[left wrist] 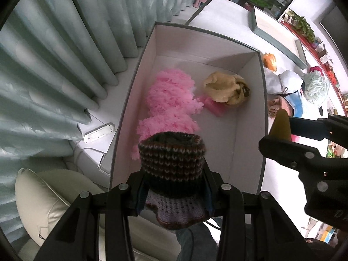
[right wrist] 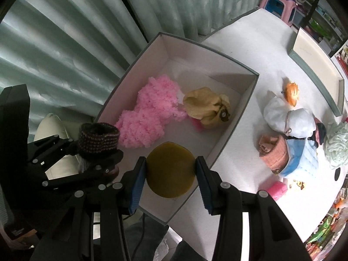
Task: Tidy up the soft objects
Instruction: 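Carry the knit cup and round pouch with both tools over the white box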
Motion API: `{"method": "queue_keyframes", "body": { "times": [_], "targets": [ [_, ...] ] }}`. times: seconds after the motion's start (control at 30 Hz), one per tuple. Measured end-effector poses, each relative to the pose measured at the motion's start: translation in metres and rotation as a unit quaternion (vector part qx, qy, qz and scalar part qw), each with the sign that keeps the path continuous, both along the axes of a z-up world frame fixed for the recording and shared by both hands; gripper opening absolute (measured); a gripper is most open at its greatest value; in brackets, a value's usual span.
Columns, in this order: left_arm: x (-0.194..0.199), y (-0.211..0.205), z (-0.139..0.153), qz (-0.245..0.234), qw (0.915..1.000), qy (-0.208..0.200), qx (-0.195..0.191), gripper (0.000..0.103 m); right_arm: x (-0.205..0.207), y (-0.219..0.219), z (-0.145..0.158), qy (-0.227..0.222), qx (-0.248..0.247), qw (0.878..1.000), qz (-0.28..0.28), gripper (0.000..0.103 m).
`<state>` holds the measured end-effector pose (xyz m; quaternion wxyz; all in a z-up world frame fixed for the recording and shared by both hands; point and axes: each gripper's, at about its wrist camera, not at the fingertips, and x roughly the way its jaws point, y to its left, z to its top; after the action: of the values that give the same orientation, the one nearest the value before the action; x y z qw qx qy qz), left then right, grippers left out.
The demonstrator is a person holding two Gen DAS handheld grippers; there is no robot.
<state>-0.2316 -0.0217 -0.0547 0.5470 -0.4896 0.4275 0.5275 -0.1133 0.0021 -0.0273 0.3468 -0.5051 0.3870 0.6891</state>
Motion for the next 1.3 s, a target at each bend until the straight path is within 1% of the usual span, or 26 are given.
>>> {"method": "queue_keyframes", "body": {
  "times": [0.53, 1.3],
  "targets": [
    [0.004, 0.013, -0.014, -0.003, 0.9999, -0.011, -0.009, 0.043, 0.003, 0.016, -0.008, -0.024, -0.01, 1.0, -0.005, 0.049],
    [0.003, 0.02, -0.025, -0.004, 0.9997, -0.009, -0.021, 0.043, -0.012, 0.034, -0.02, -0.025, -0.018, 1.0, -0.007, 0.049]
  ]
}}
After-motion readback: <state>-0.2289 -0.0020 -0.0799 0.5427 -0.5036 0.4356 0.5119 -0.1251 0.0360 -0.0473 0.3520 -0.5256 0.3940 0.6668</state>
